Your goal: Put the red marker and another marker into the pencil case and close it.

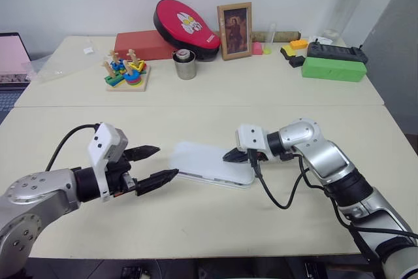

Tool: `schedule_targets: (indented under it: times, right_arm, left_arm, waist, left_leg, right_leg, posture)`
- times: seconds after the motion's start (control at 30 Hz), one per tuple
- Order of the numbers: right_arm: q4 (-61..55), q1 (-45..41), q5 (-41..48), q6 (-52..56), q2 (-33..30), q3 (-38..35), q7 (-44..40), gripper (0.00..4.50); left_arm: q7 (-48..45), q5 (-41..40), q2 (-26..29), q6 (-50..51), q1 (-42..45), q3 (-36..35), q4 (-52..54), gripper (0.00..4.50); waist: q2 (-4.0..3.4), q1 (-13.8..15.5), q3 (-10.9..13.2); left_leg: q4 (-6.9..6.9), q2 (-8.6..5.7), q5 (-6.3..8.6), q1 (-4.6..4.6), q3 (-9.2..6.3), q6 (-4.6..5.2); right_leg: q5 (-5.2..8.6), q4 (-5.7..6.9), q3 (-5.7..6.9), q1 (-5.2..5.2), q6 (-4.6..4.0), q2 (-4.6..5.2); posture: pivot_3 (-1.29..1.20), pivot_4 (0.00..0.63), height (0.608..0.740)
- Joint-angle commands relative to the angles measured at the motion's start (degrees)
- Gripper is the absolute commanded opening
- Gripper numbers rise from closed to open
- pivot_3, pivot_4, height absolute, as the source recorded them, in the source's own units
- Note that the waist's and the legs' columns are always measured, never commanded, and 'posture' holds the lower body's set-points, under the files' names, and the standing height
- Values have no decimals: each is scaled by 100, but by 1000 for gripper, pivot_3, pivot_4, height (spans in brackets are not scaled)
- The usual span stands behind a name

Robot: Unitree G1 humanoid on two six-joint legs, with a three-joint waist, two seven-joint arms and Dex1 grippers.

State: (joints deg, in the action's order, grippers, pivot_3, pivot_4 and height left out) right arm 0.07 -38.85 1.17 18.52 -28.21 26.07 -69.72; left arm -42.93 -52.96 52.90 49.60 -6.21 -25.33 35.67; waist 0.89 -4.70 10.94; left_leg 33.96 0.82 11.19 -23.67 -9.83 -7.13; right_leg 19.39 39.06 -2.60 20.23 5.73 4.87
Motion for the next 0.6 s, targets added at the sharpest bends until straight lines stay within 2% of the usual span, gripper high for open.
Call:
schedule_targets:
  times: [0.03,0.3,0.37,0.6]
  right_arm:
    - [-234,137,-196,144,51,275,94,55]
    - [77,236,-634,138,109,616,325,55]
    - [11,249,-358,273,192,405,272,55]
    - [-207,244,597,770,226,-581,221,55]
  left_arm:
    - [-171,31,90,-184,-9,-285,33,4500]
    - [-138,64,57,-204,74,-209,55,4500]
    - [-96,100,35,-224,94,-221,13,4500]
    - [581,560,-367,-353,438,-88,-488,4500]
  waist:
    - [1,6,-1]
    - [3,-10,-4]
    - [5,-8,-7]
    - [5,13,-6]
  left_leg:
    - [0,0,0,0,0,0]
    - [-11,3,1,61,8,1]
    - [-14,5,2,88,10,1]
    - [-13,5,2,83,9,1]
  right_leg:
    - [0,0,1,-1,0,0]
    - [1,-2,-8,-49,-1,0]
    - [6,-3,-9,-77,-5,0]
    - [6,-5,-9,-75,-6,-1]
  posture:
    - [0,150,740]
    - [0,150,740]
    - [0,150,740]
    - [0,150,740]
